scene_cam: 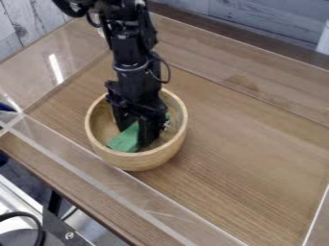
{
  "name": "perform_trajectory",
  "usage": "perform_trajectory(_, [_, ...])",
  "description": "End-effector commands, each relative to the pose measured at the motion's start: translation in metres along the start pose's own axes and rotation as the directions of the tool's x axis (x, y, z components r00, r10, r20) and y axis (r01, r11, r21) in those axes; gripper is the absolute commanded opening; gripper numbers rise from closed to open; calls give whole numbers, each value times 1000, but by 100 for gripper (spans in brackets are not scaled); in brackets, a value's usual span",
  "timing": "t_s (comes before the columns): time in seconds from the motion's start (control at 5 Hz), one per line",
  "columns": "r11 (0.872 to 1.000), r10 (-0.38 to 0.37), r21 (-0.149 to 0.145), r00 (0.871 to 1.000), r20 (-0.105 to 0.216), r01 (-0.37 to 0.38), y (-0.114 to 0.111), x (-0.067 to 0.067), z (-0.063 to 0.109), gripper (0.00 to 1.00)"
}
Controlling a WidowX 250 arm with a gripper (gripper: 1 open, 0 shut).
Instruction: Remove the green block from inside the brown bowl and put it on the table
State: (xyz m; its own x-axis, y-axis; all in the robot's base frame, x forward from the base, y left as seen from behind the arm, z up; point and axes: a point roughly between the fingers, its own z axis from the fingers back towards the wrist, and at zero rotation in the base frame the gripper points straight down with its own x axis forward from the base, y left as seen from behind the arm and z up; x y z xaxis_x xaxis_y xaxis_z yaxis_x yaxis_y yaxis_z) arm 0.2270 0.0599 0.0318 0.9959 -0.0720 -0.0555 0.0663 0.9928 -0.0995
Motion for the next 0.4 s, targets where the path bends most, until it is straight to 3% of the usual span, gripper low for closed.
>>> perform_trajectory(0.0, [1000, 15, 2, 1000, 24, -15, 5, 3, 3, 0])
perform_trajectory(0.2, [1000, 23, -4, 999, 22, -23, 6, 3, 0, 0])
